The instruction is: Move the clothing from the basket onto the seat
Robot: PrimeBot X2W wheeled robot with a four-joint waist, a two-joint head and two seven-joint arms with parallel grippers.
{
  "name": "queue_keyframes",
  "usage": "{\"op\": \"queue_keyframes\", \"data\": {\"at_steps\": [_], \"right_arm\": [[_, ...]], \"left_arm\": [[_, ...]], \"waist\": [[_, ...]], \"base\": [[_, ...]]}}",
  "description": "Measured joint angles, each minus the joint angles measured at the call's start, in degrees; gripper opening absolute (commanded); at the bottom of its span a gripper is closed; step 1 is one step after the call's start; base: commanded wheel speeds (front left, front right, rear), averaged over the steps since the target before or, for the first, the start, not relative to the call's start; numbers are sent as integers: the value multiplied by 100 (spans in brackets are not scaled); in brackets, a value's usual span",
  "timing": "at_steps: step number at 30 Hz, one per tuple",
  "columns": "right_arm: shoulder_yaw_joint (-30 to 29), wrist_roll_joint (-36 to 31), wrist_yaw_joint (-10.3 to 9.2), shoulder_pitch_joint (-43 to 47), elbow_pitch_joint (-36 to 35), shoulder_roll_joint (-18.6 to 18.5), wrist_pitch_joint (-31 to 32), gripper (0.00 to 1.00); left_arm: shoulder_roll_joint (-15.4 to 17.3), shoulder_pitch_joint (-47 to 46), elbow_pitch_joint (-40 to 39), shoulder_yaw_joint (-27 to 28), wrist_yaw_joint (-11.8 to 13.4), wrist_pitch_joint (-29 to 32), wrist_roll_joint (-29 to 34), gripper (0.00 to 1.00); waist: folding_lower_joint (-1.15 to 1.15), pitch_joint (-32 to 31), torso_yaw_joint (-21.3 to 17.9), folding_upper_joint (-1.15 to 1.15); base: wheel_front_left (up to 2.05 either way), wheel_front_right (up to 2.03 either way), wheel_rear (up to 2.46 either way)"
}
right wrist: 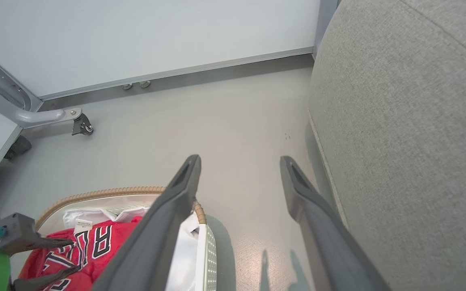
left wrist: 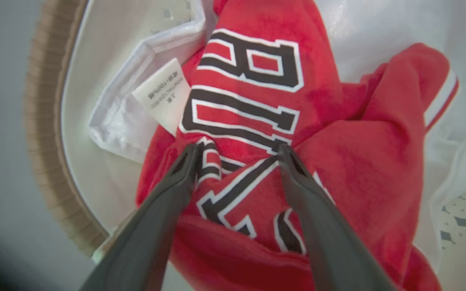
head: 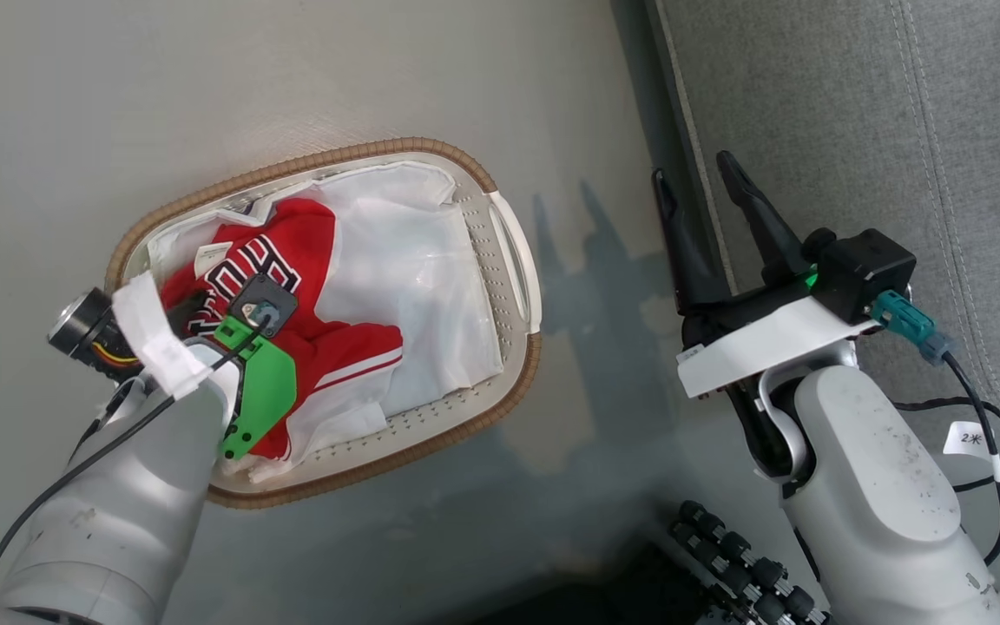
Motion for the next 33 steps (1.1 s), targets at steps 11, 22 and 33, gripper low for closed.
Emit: {"op": "queue_keyframes", "data": {"at_steps": [11, 22, 33], "right_arm": [[108, 79, 0, -1, -75, 0, 0, 100], [169, 136, 0, -5, -156, 0, 1, 100], [212, 188, 0, -72, -181, 0, 0, 100]], "left_arm": [[-125, -203, 20, -394, -112, 801, 174, 100], [131, -300, 22, -590, -268, 1054, 62, 100], [257, -328, 21, -864, -301, 992, -190, 0]], "waist": [[0, 138, -86, 0], [0, 323, -155, 0], [-1, 476, -188, 0]], "base": [[0, 0, 0], [0, 0, 0], [0, 0, 0]]}}
